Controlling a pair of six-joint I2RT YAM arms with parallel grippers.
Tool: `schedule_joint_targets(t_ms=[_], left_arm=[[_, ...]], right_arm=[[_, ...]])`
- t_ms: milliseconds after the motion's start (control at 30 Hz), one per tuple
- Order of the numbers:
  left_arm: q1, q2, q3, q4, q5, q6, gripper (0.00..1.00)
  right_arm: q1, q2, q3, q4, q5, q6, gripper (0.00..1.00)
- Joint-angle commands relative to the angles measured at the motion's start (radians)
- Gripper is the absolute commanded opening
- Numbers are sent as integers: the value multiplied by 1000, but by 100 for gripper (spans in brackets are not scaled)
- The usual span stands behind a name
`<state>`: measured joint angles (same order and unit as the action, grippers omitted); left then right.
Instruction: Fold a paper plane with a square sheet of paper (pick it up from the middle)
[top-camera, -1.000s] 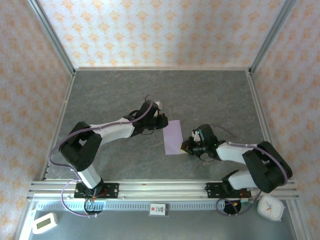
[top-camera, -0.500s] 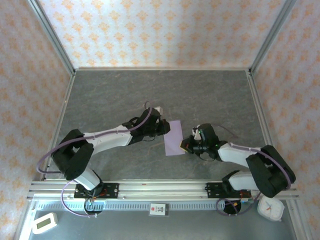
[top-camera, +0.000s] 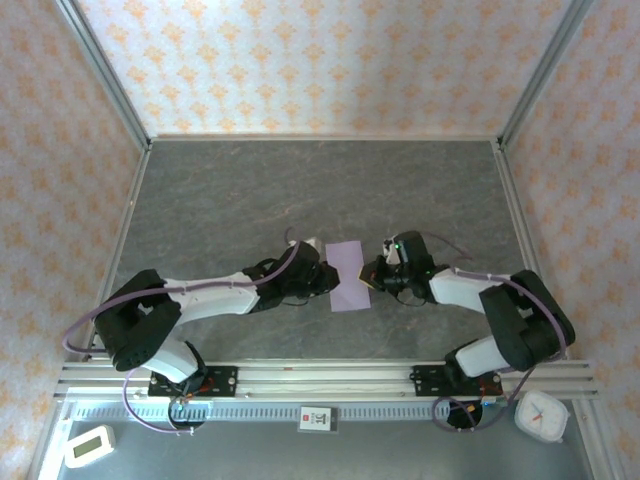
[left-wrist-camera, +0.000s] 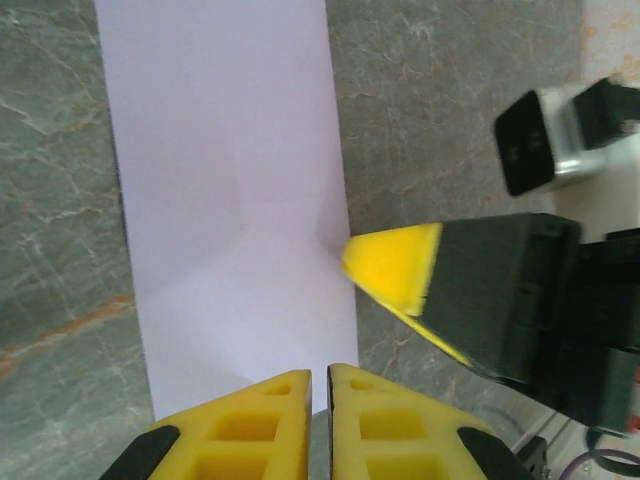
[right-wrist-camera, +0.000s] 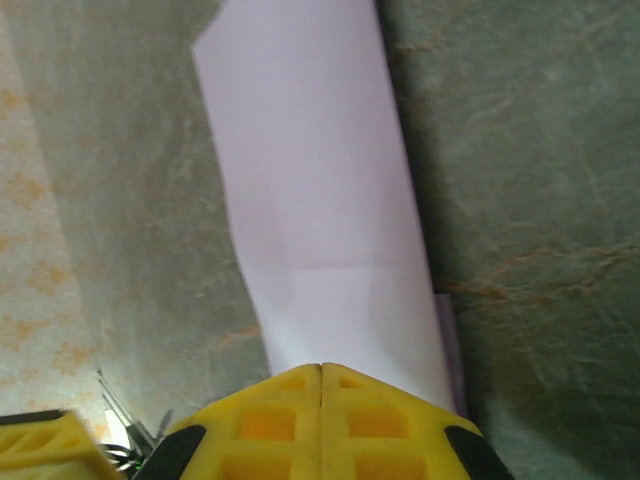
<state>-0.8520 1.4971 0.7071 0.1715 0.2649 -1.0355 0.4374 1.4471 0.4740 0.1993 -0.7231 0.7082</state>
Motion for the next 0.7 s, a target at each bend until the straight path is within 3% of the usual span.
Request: schedule_joint_targets(t_ms=[0,400,667], left_arm=[[-29,3,-11,40,-34,-56,14],[-79,-5,-71,39,-111,-125,28],[-78,58,-65,76,-77,-130,34]], right_arm=[[-5,21,-35,1,1,-35,0],[-16,48,-92,-13,40,-46,0],[-21,47,-103,-12,36,-50,0]])
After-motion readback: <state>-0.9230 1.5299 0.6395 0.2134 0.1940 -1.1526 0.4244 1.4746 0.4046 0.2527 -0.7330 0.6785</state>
